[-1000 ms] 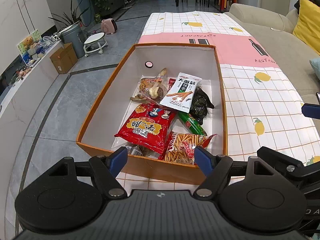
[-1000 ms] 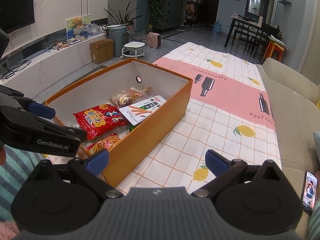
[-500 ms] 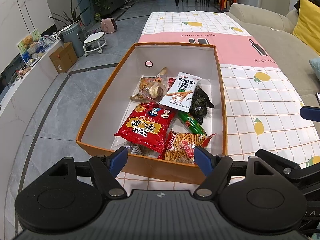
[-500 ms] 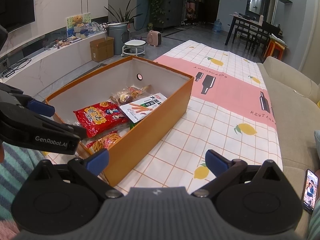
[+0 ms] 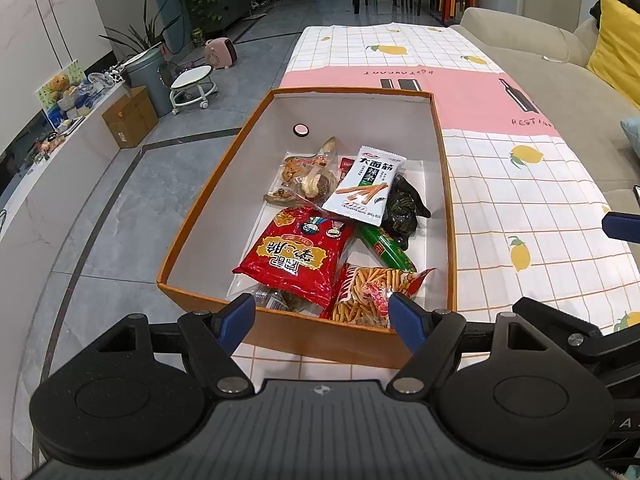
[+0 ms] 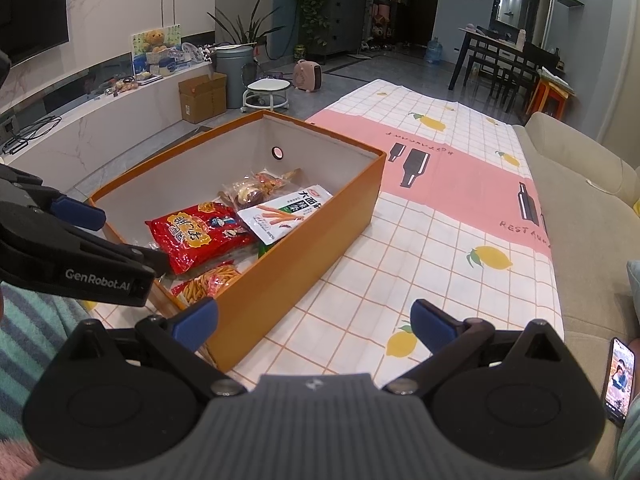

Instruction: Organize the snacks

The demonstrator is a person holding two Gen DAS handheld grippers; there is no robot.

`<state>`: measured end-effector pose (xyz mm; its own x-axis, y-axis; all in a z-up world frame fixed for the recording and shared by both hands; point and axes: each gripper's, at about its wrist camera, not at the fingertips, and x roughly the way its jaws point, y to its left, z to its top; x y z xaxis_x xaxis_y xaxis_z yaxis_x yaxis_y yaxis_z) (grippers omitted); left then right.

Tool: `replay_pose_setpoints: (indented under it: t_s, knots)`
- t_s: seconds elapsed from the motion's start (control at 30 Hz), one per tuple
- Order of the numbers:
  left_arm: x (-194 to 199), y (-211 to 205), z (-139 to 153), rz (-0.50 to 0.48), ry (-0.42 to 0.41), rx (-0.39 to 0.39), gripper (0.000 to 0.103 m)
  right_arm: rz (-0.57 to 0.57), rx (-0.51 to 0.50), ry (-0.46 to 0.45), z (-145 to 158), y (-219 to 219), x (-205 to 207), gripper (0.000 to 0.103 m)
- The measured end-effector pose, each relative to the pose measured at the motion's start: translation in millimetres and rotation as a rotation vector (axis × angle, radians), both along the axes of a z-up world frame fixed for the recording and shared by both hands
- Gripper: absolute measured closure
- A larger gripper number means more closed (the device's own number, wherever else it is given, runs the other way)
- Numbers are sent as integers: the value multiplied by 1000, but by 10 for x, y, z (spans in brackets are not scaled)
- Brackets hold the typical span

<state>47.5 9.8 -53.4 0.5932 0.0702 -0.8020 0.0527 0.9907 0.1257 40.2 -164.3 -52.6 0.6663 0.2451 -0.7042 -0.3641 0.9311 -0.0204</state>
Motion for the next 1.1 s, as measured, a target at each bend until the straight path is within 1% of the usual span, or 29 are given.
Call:
replay_pose_setpoints:
  t_s: [0.57, 0.83, 0.93, 1.1]
  knots:
    - [-8, 4, 11, -4, 2, -7, 14, -4, -1, -4, -1, -3, -6, 4]
    - [-14, 11, 12, 3, -3, 6, 14, -4, -2, -4, -3, 4, -9, 4]
    - [-12, 26, 13, 7, 0, 0, 17, -4, -2, -5, -3, 3, -9, 4]
    - [-33, 11, 43, 3, -10, 11, 17, -6, 0, -11, 7, -4, -12, 4]
